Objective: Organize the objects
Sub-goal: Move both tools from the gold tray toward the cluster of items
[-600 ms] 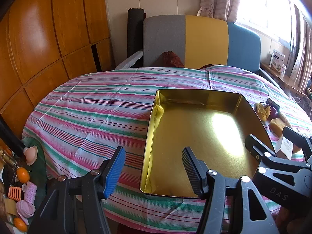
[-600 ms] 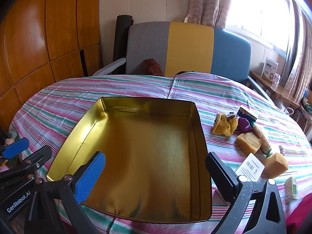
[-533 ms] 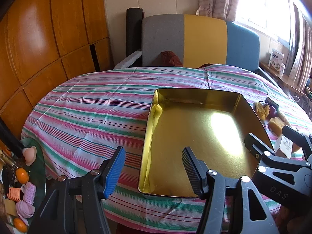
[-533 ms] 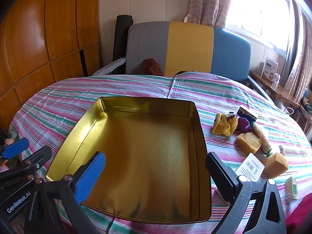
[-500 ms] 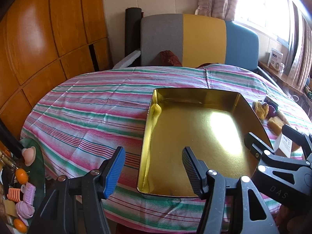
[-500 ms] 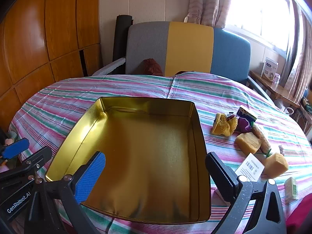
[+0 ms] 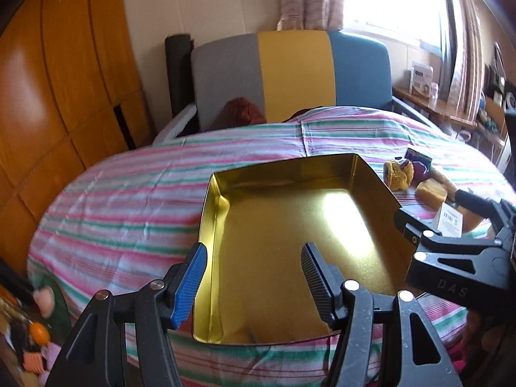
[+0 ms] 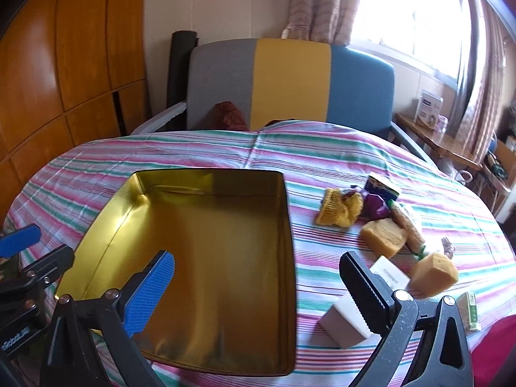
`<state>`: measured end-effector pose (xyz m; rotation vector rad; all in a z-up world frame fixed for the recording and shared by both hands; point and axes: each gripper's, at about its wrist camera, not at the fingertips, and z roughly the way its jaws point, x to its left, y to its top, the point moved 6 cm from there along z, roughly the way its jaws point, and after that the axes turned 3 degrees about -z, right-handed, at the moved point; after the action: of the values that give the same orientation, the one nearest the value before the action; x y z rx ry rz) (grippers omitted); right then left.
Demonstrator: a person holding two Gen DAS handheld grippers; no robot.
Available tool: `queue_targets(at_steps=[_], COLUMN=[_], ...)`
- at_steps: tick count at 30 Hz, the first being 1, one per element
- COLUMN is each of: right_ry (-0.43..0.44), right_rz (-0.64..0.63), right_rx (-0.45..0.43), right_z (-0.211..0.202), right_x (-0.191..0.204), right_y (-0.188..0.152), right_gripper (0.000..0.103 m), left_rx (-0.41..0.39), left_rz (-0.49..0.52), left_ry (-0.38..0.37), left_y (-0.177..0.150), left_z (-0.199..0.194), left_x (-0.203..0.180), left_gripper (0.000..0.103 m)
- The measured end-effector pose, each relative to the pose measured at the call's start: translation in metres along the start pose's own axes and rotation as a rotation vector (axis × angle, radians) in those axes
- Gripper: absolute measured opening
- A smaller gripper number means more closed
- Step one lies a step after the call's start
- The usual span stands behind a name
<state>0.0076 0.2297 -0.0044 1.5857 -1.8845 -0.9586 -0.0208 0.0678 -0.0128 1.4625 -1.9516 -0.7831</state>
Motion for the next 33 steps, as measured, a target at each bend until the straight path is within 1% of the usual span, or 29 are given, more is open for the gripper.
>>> queue_targets(at_steps=[2, 5, 8, 11, 15, 16, 18, 20, 21, 22, 26, 29, 30, 33], right_ry=[-0.009, -0.024, -0.047, -0.078, -0.124, -0.133, -0.145, -0.148, -0.15, -0.152, -0.164, -0.204, -0.217, -0.24], right_rz=[0.011, 0.028, 0.05, 0.08, 0.115, 0.123, 0.14, 0.165, 0.179, 0.192, 0.278, 0.319, 0.331, 0.374], right_rx=[0.002, 0.004, 0.007, 0.011, 0.013, 0.015, 0.02, 0.026, 0.029, 0.032, 0.063, 0.086, 0.095, 0.119], right_z=[0.0, -0.001, -0.002, -0.003, -0.007, -0.008, -0.01, -0.013, -0.015, -0.016, -0.023, -0.025, -0.025, -0.025], right_x=[-0.008, -0.023, -0.04, -0.062, -0.091, -0.098, -0.112, -0.127, -0.135, -0.144, -0.189, -0.221, -0.232, -0.26], right_y=[0.0, 0.001, 0.001, 0.002, 0.001, 0.0, -0.001, -0.002, -0.003, -0.004, -0.013, -0.022, -0.025, -0.037], right_gripper=[0.103, 0.103, 0.103, 0.103, 0.103, 0.103, 0.103, 0.103, 0.103, 0.103, 0.103, 0.103, 0.103, 0.103], left_rx=[-0.003, -0.007, -0.006, 0.001, 0.018, 0.033, 0.056, 0.052, 0.05, 0.055, 0.089, 0.107, 0.116, 0.134], left_rz=[0.025, 0.047, 0.066, 0.075, 0.094, 0.101, 0.116, 0.165, 0.189, 0.211, 0.226, 0.252, 0.261, 0.306], left_ry=[0.004, -0.022, -0.062, -0.123, -0.187, -0.203, -0.202, -0.197, -0.207, -0.244, -0.386, -0.452, -0.474, -0.517], left_y=[0.005, 0.01, 0.014, 0.015, 0.014, 0.014, 0.011, 0.009, 0.008, 0.006, 0.006, 0.007, 0.008, 0.01], left_z=[0.001, 0.002, 0.003, 0.006, 0.008, 0.01, 0.013, 0.013, 0.014, 0.013, 0.011, 0.011, 0.011, 0.012], left_x=[-0.009, -0.02, -0.031, -0.047, -0.064, -0.07, -0.077, -0.09, -0.097, -0.107, -0.129, -0.147, -0.154, -0.177], left_gripper=[0.061, 0.061, 0.061, 0.062, 0.064, 0.064, 0.064, 0.064, 0.064, 0.064, 0.064, 0.065, 0.068, 0.068])
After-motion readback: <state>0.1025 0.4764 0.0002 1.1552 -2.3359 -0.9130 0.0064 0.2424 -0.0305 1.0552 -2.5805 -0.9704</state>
